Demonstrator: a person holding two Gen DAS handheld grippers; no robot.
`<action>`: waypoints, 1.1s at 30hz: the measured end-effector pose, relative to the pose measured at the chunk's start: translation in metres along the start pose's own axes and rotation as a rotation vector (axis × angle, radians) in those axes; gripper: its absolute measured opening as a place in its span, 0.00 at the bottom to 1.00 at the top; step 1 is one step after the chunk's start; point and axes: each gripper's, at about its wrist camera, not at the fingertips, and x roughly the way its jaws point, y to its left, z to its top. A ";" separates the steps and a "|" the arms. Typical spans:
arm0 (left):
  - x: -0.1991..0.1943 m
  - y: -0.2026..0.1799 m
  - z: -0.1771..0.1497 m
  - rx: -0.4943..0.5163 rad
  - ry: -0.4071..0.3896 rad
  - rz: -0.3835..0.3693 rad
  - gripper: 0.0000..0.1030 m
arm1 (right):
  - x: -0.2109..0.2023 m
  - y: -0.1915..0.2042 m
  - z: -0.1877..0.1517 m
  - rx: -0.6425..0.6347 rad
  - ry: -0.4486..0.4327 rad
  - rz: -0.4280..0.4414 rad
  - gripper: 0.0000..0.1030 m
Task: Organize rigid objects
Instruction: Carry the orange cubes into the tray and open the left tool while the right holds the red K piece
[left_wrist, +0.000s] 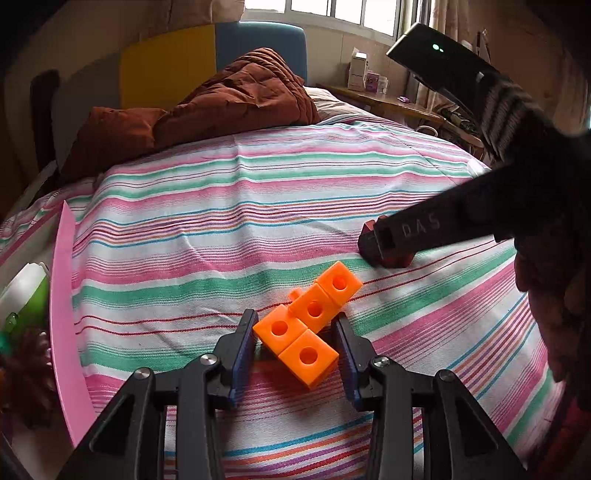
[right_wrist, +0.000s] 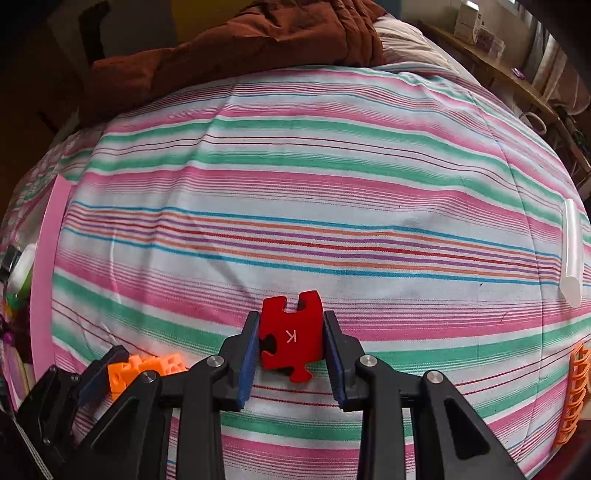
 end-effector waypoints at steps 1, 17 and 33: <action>0.000 0.000 0.000 -0.003 0.002 -0.003 0.40 | 0.000 0.001 -0.004 -0.014 -0.022 -0.006 0.32; -0.067 0.007 0.004 -0.060 -0.015 -0.021 0.39 | 0.000 0.003 -0.008 -0.141 -0.104 -0.061 0.31; -0.145 0.085 -0.013 -0.226 -0.069 0.159 0.39 | -0.001 0.024 -0.011 -0.201 -0.130 -0.108 0.31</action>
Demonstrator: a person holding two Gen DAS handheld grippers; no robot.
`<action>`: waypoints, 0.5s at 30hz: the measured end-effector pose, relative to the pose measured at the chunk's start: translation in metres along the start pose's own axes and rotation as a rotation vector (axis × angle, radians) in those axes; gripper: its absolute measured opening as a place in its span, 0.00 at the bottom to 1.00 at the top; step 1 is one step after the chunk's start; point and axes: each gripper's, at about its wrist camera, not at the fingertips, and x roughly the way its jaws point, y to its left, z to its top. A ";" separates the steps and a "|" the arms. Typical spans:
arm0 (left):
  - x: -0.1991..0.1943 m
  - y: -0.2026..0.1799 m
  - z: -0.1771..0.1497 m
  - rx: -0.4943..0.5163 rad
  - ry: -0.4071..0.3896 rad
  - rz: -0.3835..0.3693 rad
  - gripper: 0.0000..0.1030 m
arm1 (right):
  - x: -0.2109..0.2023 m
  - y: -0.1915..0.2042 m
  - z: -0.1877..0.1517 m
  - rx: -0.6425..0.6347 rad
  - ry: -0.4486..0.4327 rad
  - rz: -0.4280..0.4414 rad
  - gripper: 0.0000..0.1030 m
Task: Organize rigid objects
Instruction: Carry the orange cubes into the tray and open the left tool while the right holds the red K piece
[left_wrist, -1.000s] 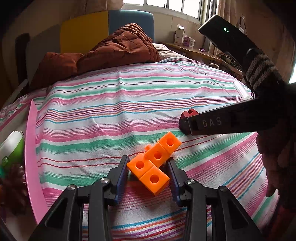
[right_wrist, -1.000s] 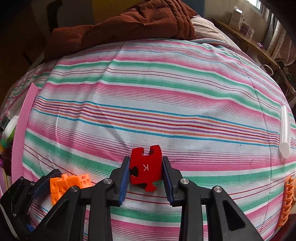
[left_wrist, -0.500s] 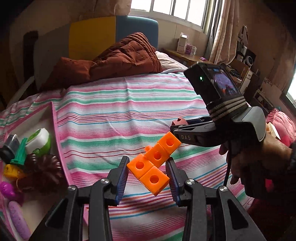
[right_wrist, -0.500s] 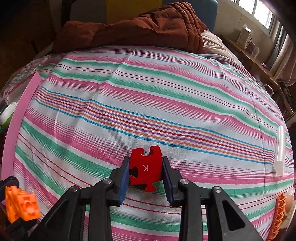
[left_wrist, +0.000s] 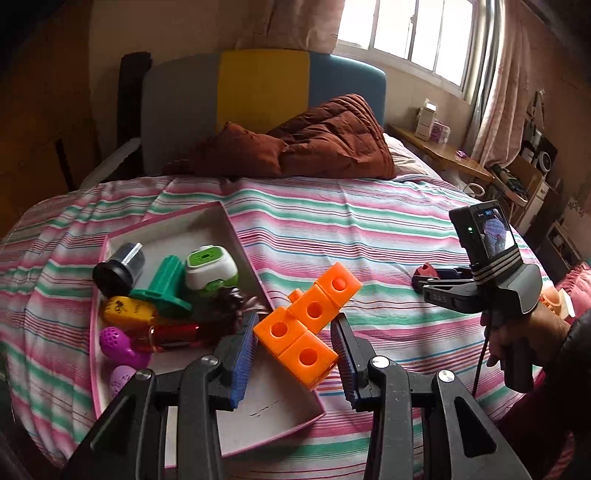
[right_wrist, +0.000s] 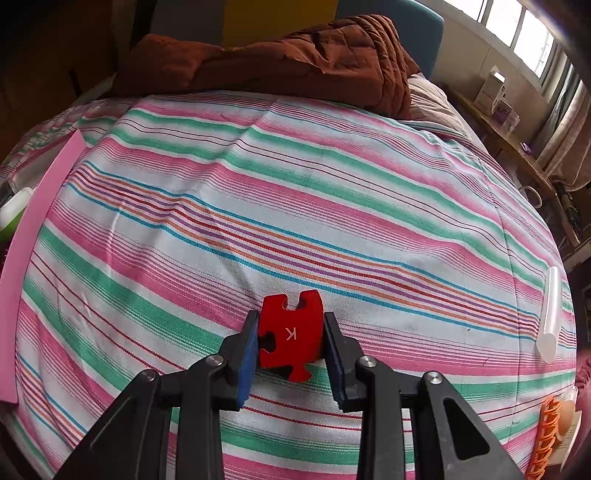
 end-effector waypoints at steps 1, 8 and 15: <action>-0.001 0.005 -0.001 -0.009 0.002 0.005 0.39 | 0.000 0.000 0.000 -0.002 -0.001 -0.002 0.31; -0.006 0.039 -0.014 -0.079 0.022 0.025 0.39 | 0.000 0.001 0.000 -0.011 -0.007 -0.009 0.31; -0.027 0.098 -0.034 -0.229 0.026 0.021 0.39 | 0.000 0.003 0.000 -0.018 -0.008 -0.014 0.31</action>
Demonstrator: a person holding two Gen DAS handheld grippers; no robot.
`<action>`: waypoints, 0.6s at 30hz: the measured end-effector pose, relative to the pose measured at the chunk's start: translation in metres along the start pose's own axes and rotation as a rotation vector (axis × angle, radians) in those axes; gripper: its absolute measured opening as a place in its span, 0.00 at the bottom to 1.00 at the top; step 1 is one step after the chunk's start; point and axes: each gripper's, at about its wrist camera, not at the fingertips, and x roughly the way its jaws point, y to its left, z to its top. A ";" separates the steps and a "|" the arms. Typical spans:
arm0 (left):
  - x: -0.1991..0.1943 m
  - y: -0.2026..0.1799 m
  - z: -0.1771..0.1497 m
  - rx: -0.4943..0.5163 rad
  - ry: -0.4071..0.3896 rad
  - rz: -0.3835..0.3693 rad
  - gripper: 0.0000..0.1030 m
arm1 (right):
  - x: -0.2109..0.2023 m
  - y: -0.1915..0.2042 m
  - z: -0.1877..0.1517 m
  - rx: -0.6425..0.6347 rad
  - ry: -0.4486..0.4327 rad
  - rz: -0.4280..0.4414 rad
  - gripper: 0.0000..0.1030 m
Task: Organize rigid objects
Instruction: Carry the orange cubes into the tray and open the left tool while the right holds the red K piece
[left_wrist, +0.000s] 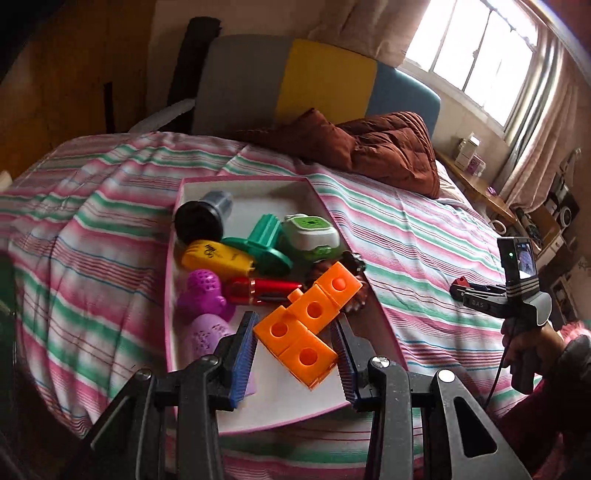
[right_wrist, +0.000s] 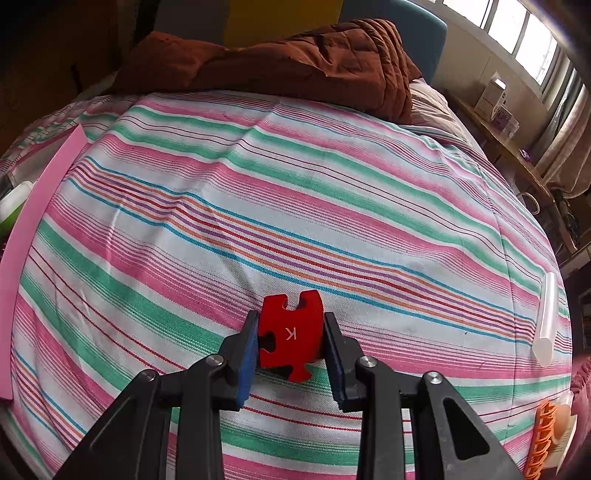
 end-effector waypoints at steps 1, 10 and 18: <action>-0.003 0.008 -0.003 -0.021 0.001 0.004 0.39 | 0.000 0.000 0.000 -0.001 0.000 -0.002 0.31; -0.002 0.013 -0.018 -0.043 0.053 -0.037 0.39 | 0.000 0.003 0.001 -0.019 0.000 -0.015 0.31; 0.035 -0.010 -0.005 -0.006 0.120 -0.047 0.40 | 0.000 0.003 0.002 -0.023 0.000 -0.018 0.31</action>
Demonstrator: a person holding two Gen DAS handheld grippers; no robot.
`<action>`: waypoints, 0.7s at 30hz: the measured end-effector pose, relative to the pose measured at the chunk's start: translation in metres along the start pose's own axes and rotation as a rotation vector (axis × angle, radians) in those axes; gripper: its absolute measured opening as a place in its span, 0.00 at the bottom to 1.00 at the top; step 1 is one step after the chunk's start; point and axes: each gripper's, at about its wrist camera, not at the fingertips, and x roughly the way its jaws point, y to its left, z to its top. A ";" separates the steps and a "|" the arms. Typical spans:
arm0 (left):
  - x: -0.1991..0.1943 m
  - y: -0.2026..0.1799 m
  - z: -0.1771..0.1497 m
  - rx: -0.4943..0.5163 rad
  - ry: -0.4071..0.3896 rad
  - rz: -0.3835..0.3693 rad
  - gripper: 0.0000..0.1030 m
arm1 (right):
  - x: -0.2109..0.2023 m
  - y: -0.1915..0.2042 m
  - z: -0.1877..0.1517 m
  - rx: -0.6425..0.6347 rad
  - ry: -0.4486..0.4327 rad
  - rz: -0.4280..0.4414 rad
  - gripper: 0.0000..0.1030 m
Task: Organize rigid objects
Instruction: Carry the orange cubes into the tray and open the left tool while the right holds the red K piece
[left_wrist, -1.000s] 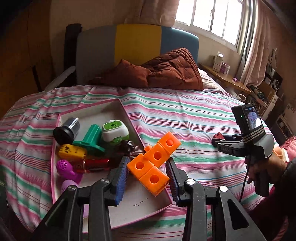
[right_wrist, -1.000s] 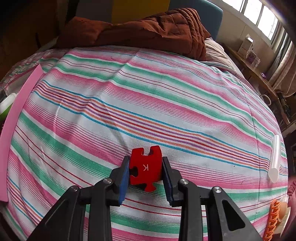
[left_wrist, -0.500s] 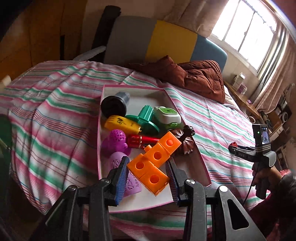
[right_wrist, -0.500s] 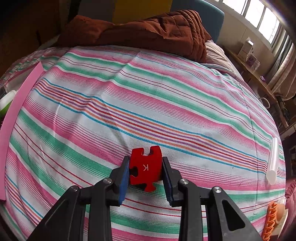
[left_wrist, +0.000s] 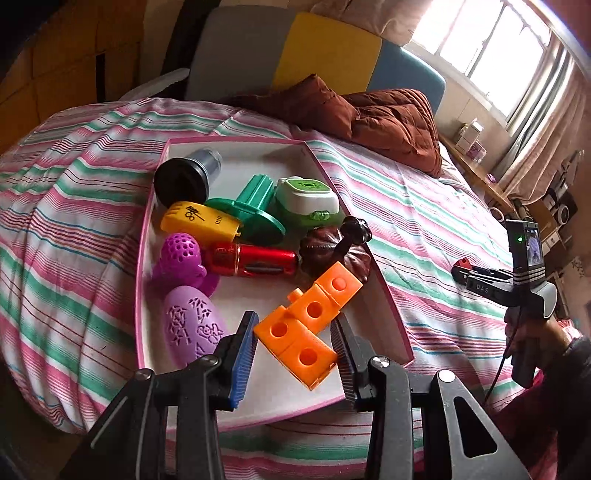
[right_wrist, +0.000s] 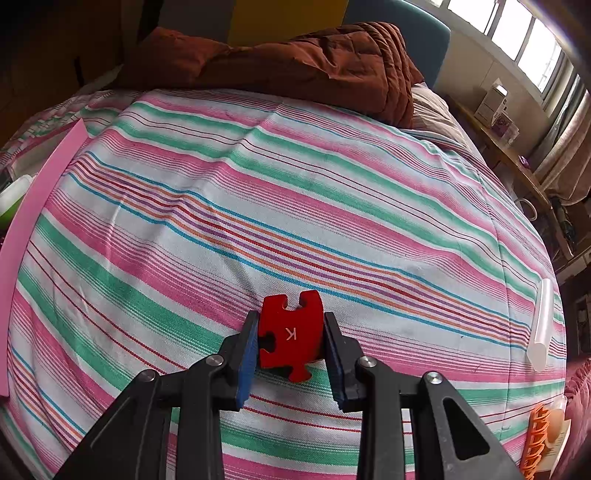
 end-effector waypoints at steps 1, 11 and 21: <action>0.004 0.001 0.001 -0.002 0.007 0.009 0.40 | 0.000 0.000 0.000 -0.001 0.000 0.000 0.31; 0.017 0.009 -0.006 0.015 0.031 0.062 0.42 | 0.000 0.001 0.001 -0.013 0.002 -0.006 0.31; -0.004 0.013 -0.009 0.012 -0.020 0.060 0.44 | -0.001 0.001 0.001 -0.013 0.003 -0.005 0.31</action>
